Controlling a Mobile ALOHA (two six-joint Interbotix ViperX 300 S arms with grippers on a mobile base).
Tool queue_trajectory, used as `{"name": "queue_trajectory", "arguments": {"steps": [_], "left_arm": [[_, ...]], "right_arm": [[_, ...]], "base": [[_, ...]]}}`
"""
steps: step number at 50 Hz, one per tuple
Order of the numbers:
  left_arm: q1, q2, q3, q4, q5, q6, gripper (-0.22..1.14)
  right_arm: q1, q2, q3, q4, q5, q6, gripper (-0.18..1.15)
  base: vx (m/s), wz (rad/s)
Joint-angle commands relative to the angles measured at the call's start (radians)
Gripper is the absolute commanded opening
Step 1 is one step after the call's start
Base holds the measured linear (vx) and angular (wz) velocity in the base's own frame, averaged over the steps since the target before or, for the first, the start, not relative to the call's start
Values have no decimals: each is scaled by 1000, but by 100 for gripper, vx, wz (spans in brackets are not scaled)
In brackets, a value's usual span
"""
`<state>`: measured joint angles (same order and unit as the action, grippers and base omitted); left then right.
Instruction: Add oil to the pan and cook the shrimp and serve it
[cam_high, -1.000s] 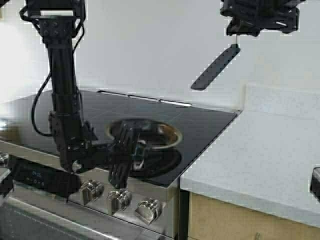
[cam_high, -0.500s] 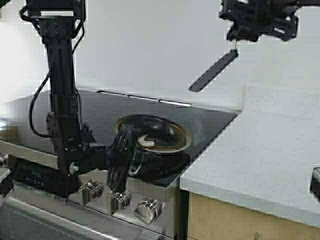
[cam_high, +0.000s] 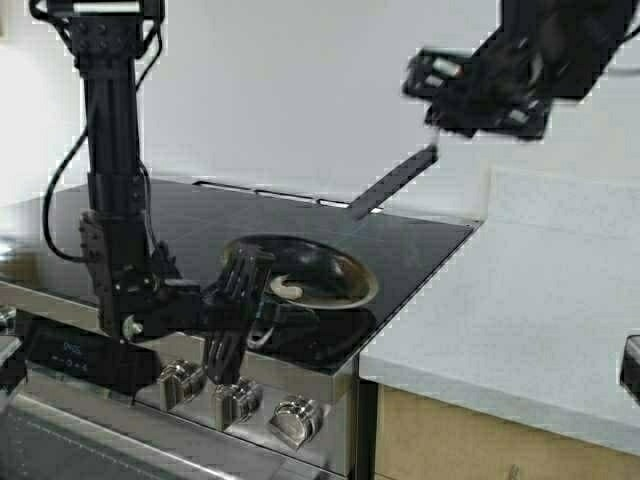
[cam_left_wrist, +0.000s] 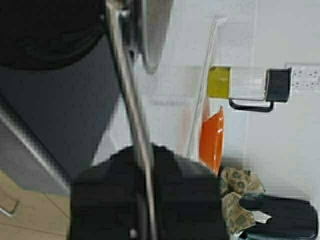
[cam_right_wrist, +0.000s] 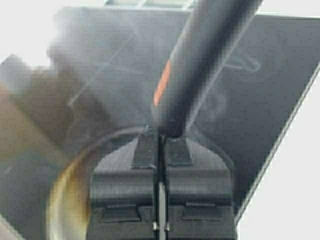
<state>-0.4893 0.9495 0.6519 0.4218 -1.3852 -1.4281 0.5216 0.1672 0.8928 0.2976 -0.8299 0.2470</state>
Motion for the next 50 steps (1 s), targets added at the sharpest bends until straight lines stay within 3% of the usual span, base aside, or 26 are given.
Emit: {"name": "queue_trajectory", "arguments": {"steps": [1, 8, 16, 21, 50], "left_arm": [[-3, -94, 12, 5, 6, 21, 2], [-3, -130, 28, 8, 61, 25, 2], [-3, -189, 41, 28, 164, 52, 2], [-3, -212, 41, 43, 202, 63, 2], [-3, -238, 51, 46, 215, 66, 2]], "right_arm": [[17, 127, -97, 67, -114, -26, 10], [43, 249, -190, 95, -150, -118, 10], [91, 342, -301, 198, -170, -459, 10], [115, 390, -365, 261, -175, -597, 10], [155, 574, -505, 285, -175, -621, 10]], "base": [[0, 0], [0, 0], [0, 0], [0, 0], [0, 0]]}}
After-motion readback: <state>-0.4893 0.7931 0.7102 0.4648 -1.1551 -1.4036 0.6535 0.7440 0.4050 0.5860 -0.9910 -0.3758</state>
